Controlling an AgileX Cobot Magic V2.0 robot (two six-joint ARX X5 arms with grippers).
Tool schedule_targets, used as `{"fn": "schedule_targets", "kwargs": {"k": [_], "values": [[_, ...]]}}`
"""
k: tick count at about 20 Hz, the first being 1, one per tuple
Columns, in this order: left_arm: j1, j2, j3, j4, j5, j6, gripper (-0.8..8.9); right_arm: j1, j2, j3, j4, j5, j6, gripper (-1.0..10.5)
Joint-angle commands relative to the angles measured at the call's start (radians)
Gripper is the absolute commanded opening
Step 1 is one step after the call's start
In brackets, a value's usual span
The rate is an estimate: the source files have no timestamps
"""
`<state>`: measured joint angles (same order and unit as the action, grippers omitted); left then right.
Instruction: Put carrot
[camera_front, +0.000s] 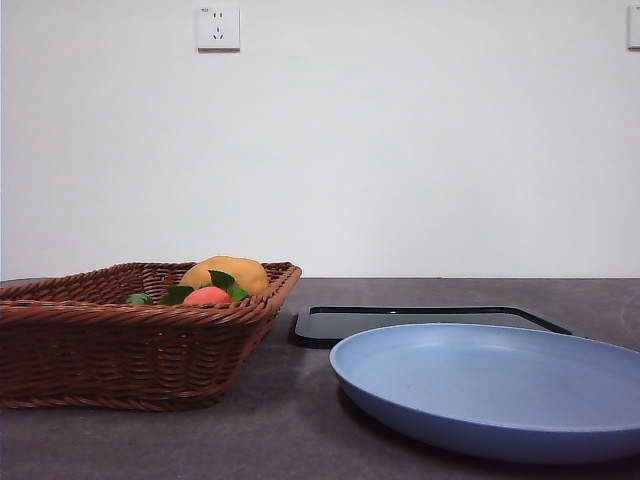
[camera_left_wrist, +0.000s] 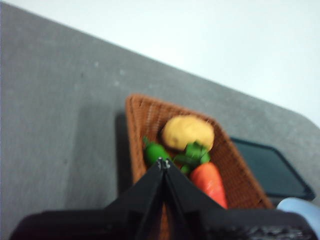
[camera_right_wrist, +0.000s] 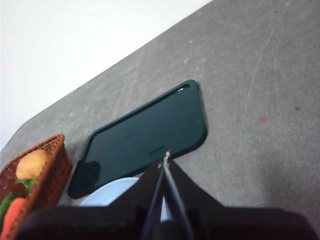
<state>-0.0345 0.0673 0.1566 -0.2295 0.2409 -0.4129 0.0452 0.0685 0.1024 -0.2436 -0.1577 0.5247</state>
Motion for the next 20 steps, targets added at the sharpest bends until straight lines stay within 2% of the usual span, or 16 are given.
{"fn": "schedule_targets", "kwargs": {"k": [1,5,11,16,20], "values": [[0.002,0.069,0.086,-0.013,0.005,0.009,0.06,0.001,0.04,0.088,-0.029,-0.002,0.009,0.0],[0.002,0.214,0.2,-0.031,0.058,0.06,0.06,0.001,0.133,0.214,-0.106,-0.002,-0.01,0.0],[0.001,0.415,0.354,-0.117,0.131,0.162,0.06,0.001,0.286,0.4,-0.225,-0.005,-0.102,0.0],[0.001,0.558,0.481,-0.214,0.145,0.266,0.06,0.001,0.418,0.544,-0.353,-0.082,-0.19,0.0],[0.0,0.67,0.588,-0.328,0.221,0.334,0.06,0.001,0.541,0.644,-0.496,-0.128,-0.266,0.0]]}}
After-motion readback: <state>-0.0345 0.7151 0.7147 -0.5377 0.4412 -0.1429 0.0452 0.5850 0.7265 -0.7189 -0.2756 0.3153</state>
